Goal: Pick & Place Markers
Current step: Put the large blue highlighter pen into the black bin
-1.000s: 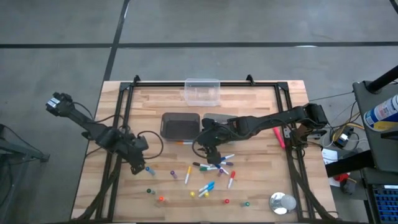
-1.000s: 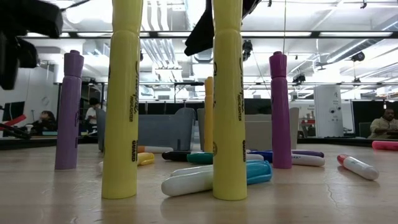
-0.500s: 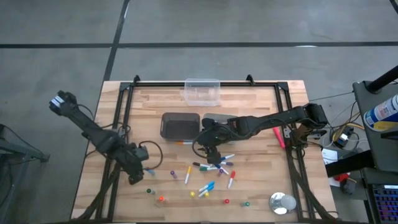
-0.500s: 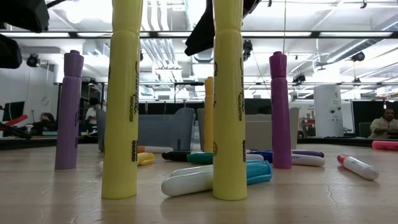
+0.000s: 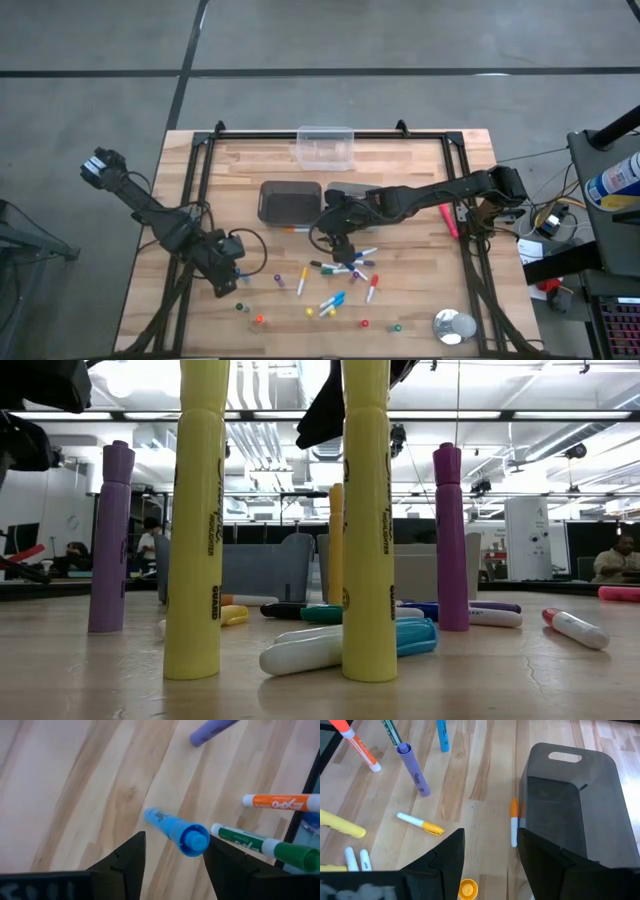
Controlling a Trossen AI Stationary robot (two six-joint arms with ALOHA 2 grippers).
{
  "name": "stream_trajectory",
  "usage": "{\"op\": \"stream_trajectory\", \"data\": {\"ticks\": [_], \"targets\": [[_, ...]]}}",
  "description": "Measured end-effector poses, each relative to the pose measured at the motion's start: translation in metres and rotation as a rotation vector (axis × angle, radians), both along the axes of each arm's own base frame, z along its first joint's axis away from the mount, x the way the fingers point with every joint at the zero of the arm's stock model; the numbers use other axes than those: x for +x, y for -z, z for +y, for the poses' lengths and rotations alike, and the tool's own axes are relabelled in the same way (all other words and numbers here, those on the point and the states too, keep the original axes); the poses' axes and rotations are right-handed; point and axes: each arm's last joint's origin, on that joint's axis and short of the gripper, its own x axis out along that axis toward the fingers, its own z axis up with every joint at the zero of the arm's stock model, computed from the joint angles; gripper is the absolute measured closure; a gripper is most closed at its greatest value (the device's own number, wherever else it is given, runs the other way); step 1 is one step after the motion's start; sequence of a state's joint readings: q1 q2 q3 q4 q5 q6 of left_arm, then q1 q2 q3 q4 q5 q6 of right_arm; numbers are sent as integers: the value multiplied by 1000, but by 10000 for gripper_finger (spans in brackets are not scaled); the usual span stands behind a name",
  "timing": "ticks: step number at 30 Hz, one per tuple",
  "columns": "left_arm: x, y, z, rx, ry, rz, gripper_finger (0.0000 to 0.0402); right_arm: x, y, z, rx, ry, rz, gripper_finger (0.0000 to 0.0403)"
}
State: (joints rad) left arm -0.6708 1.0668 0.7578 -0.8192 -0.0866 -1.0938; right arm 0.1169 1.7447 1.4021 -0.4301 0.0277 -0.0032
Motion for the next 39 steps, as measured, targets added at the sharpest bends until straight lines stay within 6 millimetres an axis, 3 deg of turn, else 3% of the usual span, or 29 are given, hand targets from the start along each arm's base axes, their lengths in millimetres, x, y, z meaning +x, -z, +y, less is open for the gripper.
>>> {"op": "stream_trajectory", "data": {"ticks": [14, 29, 39], "targets": [[1, 1, 2, 33, -30, -20, 220, 0, 0, 0, 2, 2, -1, 227], [3, 1, 2, 46, -29, -55, 319, 0, 0, 0, 3, 2, -3, 227], [6, -7, 3, 71, 12, -88, 339, 0, 0, 0, 2, 2, -3, 227]]}}
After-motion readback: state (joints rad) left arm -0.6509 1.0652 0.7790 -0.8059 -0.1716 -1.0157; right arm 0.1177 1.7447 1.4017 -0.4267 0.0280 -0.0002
